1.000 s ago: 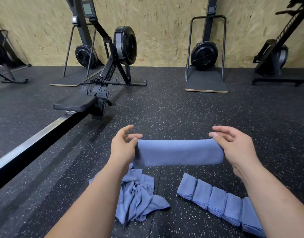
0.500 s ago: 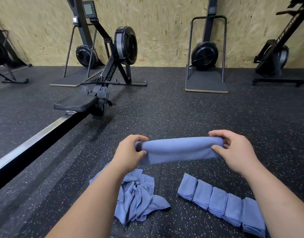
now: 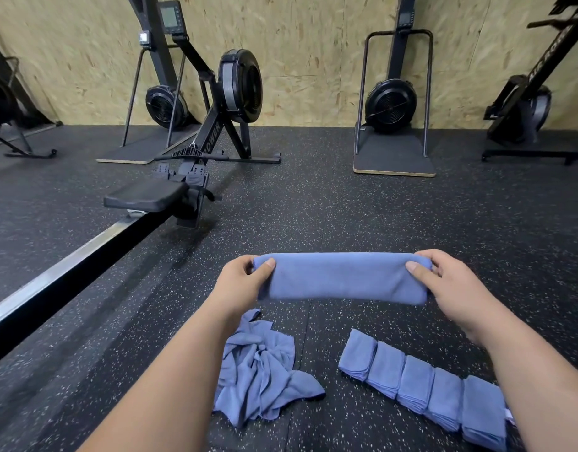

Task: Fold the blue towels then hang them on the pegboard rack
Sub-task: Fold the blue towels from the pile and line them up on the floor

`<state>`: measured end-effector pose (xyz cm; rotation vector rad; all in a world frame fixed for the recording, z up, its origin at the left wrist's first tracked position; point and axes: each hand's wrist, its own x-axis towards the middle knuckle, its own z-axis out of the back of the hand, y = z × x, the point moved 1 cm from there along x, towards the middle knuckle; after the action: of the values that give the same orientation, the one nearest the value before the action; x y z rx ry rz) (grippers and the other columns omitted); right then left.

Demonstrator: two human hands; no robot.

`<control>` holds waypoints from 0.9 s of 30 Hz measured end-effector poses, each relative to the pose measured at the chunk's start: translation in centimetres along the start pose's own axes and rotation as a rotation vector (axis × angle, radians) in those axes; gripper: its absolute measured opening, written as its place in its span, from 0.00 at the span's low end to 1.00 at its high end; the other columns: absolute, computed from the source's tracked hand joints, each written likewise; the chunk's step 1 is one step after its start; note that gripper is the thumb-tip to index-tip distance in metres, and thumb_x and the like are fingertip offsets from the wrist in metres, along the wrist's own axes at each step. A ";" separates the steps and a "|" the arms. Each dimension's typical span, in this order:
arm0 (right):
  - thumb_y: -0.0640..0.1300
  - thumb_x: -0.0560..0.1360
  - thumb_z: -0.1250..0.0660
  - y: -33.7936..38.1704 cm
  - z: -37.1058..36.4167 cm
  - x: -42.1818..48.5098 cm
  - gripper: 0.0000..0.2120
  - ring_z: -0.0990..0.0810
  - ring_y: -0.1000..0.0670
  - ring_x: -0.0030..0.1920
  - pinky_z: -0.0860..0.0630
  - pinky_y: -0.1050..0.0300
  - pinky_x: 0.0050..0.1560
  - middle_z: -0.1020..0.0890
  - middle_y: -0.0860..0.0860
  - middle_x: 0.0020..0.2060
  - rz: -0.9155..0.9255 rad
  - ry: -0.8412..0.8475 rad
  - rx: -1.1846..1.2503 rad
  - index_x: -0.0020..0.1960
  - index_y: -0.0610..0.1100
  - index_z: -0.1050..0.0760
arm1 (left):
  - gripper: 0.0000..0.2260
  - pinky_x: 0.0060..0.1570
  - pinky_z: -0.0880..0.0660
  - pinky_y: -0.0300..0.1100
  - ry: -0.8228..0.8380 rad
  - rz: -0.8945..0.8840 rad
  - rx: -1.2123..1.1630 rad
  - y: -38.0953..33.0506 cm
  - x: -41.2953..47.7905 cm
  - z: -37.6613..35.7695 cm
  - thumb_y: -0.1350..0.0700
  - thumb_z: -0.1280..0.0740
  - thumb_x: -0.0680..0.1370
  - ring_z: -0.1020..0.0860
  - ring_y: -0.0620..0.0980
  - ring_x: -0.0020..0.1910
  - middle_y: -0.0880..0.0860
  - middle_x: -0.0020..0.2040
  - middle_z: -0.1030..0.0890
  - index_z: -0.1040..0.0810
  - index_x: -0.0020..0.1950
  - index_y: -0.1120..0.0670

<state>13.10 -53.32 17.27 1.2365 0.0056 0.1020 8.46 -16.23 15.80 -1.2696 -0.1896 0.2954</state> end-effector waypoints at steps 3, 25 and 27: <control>0.48 0.85 0.33 0.0 -0.4 0.0 0.06 0.14 0.44 0.57 0.21 0.40 0.63 0.11 0.51 0.51 -0.026 -0.021 0.116 0.59 0.48 0.19 | 0.19 0.41 0.34 0.46 -0.109 -0.039 0.017 -0.1 0.2 -0.1 0.44 0.30 0.82 0.30 0.48 0.37 0.51 0.37 0.24 0.19 0.48 0.61; 0.51 0.77 0.25 2.8 -5.9 -1.8 0.08 0.18 0.48 0.45 0.28 0.57 0.45 0.17 0.56 0.43 0.124 -0.328 -0.347 0.56 0.52 0.18 | 0.07 0.42 0.28 0.36 -0.178 -0.053 0.221 -2.6 -3.1 -7.8 0.52 0.25 0.76 0.19 0.43 0.45 0.41 0.45 0.17 0.19 0.52 0.45; 0.49 0.77 0.24 3.6 -7.4 -2.6 0.10 0.18 0.49 0.45 0.26 0.57 0.46 0.17 0.58 0.43 0.170 -0.282 -0.328 0.57 0.53 0.19 | 0.10 0.45 0.26 0.38 -0.135 -0.048 0.156 -3.1 -3.8 -9.4 0.57 0.28 0.75 0.18 0.44 0.47 0.42 0.48 0.16 0.19 0.54 0.45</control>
<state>9.82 -45.34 18.11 0.9125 -0.3487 0.0718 8.07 -26.77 16.18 -1.0901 -0.3064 0.3487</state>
